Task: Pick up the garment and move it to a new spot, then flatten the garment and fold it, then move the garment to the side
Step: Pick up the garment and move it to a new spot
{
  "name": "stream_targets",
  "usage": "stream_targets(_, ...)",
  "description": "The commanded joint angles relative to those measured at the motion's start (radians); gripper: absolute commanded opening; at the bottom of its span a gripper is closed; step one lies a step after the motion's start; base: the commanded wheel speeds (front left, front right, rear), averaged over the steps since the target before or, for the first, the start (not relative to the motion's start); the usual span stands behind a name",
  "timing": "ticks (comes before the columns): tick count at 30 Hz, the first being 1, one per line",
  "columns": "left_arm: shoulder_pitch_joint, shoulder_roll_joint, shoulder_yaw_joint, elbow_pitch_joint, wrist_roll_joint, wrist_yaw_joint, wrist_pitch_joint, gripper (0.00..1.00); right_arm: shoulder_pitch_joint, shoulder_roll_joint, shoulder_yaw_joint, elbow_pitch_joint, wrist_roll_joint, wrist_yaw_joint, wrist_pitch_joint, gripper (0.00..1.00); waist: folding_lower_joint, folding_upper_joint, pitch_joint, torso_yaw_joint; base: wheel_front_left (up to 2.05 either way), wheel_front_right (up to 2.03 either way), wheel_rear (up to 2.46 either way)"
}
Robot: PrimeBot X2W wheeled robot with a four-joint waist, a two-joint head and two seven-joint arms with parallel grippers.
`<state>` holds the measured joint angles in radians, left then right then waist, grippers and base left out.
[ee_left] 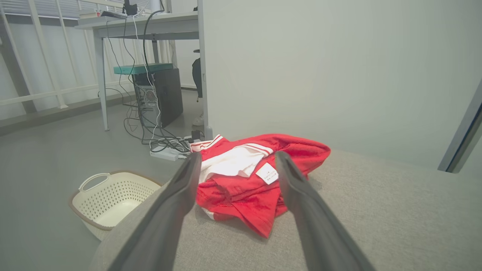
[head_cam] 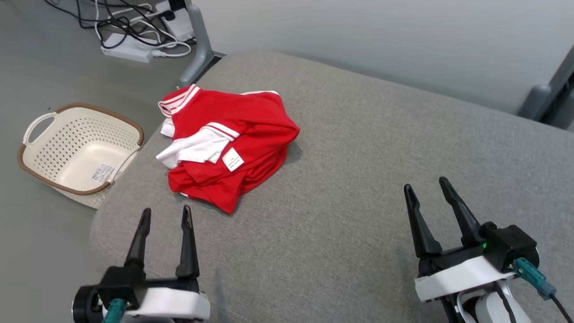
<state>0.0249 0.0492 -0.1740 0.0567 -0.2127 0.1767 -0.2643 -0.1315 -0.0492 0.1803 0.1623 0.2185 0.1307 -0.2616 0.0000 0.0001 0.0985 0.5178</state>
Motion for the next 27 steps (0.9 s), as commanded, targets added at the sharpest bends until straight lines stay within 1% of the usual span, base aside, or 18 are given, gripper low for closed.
stream_targets(1, -0.030, 0.002, 0.008, 0.002, -0.004, -0.007, -0.001, 1.00, -0.011, -0.003, -0.001, -0.010, -0.006, 0.000, -0.005, 1.00, 0.0000, -0.0001, 0.027, -0.023, 0.00, 0.00, 0.00)
stream_targets(2, -0.038, 0.002, 0.015, 0.006, -0.014, -0.012, -0.001, 1.00, -0.020, -0.007, -0.005, -0.014, -0.013, 0.000, -0.005, 1.00, 0.0000, -0.0001, 0.042, -0.032, 0.00, 0.00, 0.00)
stream_targets(4, -0.062, 0.003, 0.044, 0.024, -0.084, -0.016, 0.000, 1.00, -0.036, -0.018, -0.007, -0.028, -0.025, 0.000, -0.005, 1.00, 0.0000, -0.0001, 0.080, -0.050, 0.00, 0.00, 0.00)
stream_targets(5, -0.083, 0.003, 0.056, 0.038, -0.109, -0.025, -0.001, 1.00, -0.046, -0.028, -0.003, -0.033, -0.038, 0.000, -0.005, 1.00, 0.0000, -0.0001, 0.102, -0.058, 0.00, 0.00, 0.00)
stream_targets(9, -0.208, 0.005, 0.090, 0.129, -0.107, -0.117, 0.000, 1.00, -0.091, -0.081, 0.001, -0.071, -0.062, 0.000, -0.005, 1.00, 0.0000, -0.0001, 0.190, -0.086, 0.00, 0.00, 0.00)
stream_targets(10, -0.246, 0.012, 0.099, 0.163, -0.107, -0.137, 0.000, 1.00, -0.102, -0.095, -0.001, -0.080, -0.065, 0.000, -0.005, 1.00, 0.0000, -0.0001, 0.211, -0.091, 0.00, 0.00, 0.00)
stream_targets(11, -0.333, 0.040, 0.108, 0.247, -0.114, -0.176, 0.002, 1.00, -0.121, -0.118, 0.000, -0.100, -0.065, 0.000, -0.005, 1.00, 0.0000, -0.0001, 0.250, -0.103, 0.00, 0.00, 0.00)
stream_targets(12, -0.383, 0.055, 0.106, 0.288, -0.118, -0.196, 0.012, 1.00, -0.130, -0.130, 0.000, -0.106, -0.065, 0.000, -0.005, 1.00, 0.0000, -0.0001, 0.264, -0.107, 0.00, 0.00, 0.00)
stream_targets(16, -0.557, 0.108, 0.132, 0.416, -0.175, -0.244, 0.115, 1.00, -0.152, -0.162, 0.003, -0.128, -0.066, 0.000, -0.005, 1.00, 0.0000, -0.0001, 0.312, -0.132, 0.00, 0.00, 0.00)
stream_targets(19, -0.661, 0.147, 0.140, 0.492, -0.210, -0.265, 0.215, 1.00, -0.156, -0.167, 0.006, -0.135, -0.071, 0.000, -0.005, 1.00, 0.0000, -0.0001, 0.336, -0.147, 0.00, 0.00, 0.00)
stream_targets(25, -0.787, 0.203, 0.110, 0.593, -0.288, -0.299, 0.440, 1.00, -0.162, -0.175, 0.025, -0.137, -0.082, 0.000, -0.005, 1.00, 0.0000, -0.0001, 0.365, -0.175, 0.00, 0.00, 0.00)
stream_targets(26, -0.787, 0.203, 0.110, 0.593, -0.288, -0.299, 0.440, 1.00, -0.162, -0.175, 0.025, -0.137, -0.082, 0.000, -0.005, 1.00, 0.0000, -0.0001, 0.365, -0.175, 0.00, 0.00, 0.00)
stream_targets(27, -0.802, 0.212, 0.104, 0.602, -0.305, -0.300, 0.476, 1.00, -0.163, -0.175, 0.027, -0.138, -0.082, 0.000, -0.005, 1.00, 0.0000, -0.0001, 0.369, -0.180, 0.00, 0.00, 0.00)
